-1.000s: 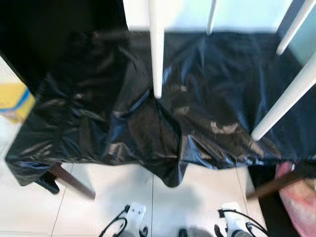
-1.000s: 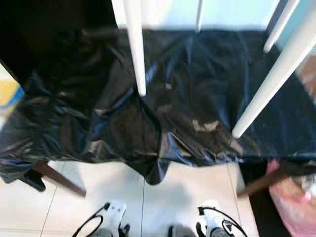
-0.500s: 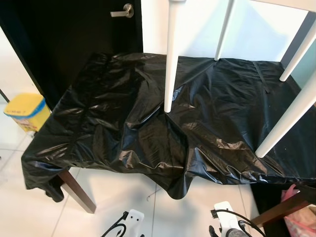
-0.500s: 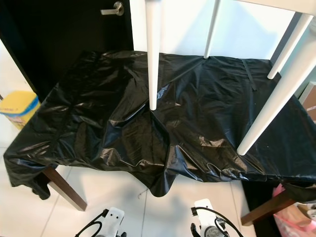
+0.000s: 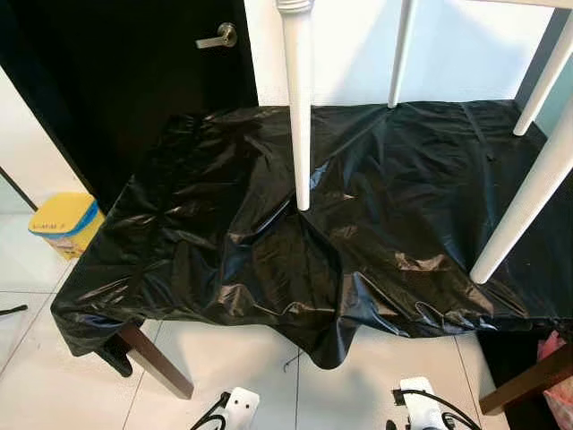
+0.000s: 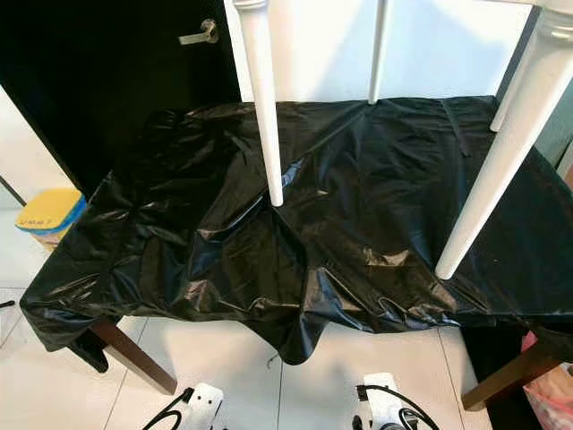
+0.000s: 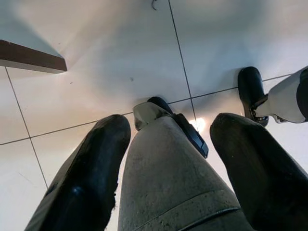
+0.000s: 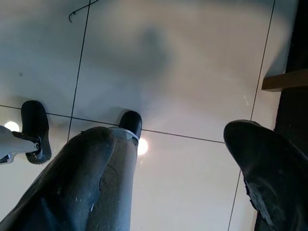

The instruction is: Building children table

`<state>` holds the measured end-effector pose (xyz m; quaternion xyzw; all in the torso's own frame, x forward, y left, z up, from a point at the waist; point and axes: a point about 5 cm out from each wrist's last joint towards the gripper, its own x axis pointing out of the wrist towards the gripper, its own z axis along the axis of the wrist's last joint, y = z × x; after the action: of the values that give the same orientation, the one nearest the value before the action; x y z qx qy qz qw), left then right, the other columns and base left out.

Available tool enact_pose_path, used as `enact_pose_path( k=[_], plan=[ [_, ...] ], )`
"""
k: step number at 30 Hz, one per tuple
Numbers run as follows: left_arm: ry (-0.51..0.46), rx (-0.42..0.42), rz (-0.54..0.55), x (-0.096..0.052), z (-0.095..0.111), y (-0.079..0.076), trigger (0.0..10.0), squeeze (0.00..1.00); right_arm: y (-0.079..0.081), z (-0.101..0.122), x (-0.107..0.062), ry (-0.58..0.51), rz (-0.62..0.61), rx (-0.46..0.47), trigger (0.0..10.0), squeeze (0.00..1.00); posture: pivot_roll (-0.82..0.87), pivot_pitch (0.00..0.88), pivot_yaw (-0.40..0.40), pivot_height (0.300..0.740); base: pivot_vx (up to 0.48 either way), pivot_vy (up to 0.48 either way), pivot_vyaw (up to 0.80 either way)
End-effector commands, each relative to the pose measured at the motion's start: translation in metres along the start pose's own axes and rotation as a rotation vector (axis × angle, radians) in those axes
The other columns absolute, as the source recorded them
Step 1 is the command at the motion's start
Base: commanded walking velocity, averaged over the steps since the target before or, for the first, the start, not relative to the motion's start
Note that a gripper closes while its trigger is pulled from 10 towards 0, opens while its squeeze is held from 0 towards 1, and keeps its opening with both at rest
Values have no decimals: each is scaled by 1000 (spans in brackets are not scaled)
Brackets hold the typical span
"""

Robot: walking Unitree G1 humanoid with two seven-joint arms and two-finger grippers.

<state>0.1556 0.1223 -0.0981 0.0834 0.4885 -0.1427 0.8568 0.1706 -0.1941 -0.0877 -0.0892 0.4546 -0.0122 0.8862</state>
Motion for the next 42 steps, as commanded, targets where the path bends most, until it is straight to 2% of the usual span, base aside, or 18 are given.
enact_pose_path(
  k=[1,4,10,17,20,27,30,42],
  plan=[
    [62,-10,-18,-3,-18,-3,10000,0,0,-4,-1,10,18,16,10000,0,-81,0,20,740,0,0,0],
    [52,0,-24,-3,-17,-4,10000,0,-2,-4,-1,8,40,37,10000,0,-78,0,19,740,0,0,0],
    [48,-41,-21,-3,-18,-5,10000,0,-10,-12,-3,34,36,27,10000,0,-84,0,23,740,0,0,0],
    [54,-32,-29,-3,-19,-5,10000,0,-7,-11,-3,27,44,15,10000,0,-90,0,31,740,0,0,0],
    [51,-28,-46,-3,-20,-6,10000,0,2,-11,-3,22,58,19,10000,0,-101,0,38,740,0,0,0],
    [58,2,-64,-3,-20,-8,10000,0,0,-13,-3,33,46,32,10000,0,-100,0,29,740,0,0,0],
    [55,23,-73,-3,-19,-9,10000,0,1,-12,-3,32,49,8,10000,0,-99,0,24,740,0,0,0],
    [53,6,-73,-3,-18,-10,10000,0,2,-11,-2,33,56,-25,10000,0,-93,0,16,740,0,0,0]
  ],
)
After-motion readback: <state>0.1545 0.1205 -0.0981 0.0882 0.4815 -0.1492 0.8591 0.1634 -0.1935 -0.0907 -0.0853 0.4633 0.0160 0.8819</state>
